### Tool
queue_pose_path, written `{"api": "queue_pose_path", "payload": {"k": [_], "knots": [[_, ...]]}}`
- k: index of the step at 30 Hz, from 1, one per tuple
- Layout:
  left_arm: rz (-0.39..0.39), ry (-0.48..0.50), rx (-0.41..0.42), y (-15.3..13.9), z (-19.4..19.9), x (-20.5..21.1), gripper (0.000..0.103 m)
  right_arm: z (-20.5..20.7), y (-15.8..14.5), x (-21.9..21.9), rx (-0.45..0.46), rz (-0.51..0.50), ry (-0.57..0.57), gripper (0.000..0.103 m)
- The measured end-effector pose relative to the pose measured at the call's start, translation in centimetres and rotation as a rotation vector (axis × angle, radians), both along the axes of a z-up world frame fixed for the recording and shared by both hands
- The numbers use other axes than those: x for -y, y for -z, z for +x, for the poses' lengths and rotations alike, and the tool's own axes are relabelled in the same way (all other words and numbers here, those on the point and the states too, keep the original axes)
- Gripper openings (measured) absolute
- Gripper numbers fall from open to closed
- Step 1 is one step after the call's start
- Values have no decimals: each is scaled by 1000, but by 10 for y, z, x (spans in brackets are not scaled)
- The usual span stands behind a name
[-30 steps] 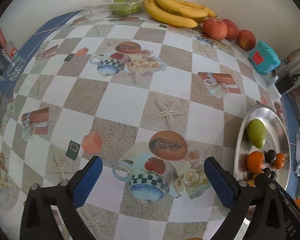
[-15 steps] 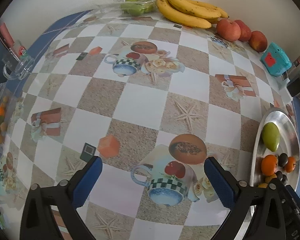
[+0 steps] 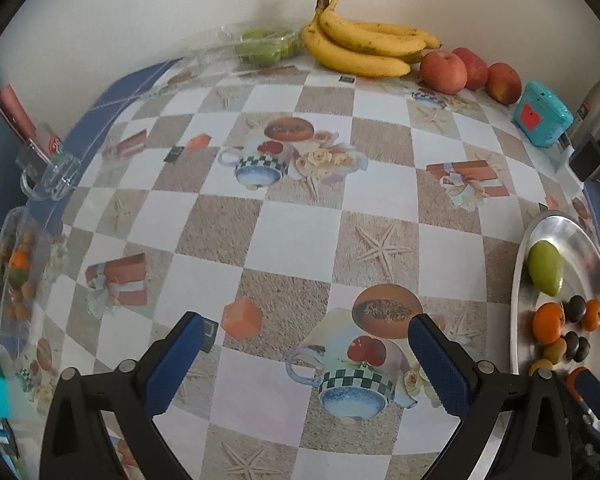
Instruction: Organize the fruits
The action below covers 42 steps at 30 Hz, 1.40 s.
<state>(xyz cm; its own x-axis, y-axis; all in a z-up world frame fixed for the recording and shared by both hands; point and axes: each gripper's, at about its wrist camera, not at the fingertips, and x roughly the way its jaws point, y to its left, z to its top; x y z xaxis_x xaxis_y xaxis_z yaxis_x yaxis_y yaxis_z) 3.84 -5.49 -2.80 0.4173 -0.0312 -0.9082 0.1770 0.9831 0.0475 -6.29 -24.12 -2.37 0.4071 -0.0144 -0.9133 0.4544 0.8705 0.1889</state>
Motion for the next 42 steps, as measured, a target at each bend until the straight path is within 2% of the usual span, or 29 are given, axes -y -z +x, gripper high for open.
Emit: {"api": "queue_pose_path", "payload": {"k": [6, 13, 15, 22, 25, 30, 42], "knots": [[105, -11, 36, -6, -14, -9, 103, -10, 1, -8, -6, -6, -17, 85], [65, -19, 20, -16, -34, -27, 103, -22, -8, -17, 23, -21, -29, 85], [34, -10, 40, -25, -43, -30, 103, -25, -13, -19, 38, -31, -29, 85], [34, -14, 84, -41, -56, -38, 103, -31, -26, -23, 74, -60, -28, 85], [47, -28, 74, -39, -54, -40, 103, -29, -24, -23, 67, -59, -28, 85], [15, -42, 50, -37, -51, -46, 103, -29, -24, -24, 68, -55, -34, 85], [16, -22, 37, -36, -49, -42, 103, -27, -21, -25, 53, -52, -44, 85]]}}
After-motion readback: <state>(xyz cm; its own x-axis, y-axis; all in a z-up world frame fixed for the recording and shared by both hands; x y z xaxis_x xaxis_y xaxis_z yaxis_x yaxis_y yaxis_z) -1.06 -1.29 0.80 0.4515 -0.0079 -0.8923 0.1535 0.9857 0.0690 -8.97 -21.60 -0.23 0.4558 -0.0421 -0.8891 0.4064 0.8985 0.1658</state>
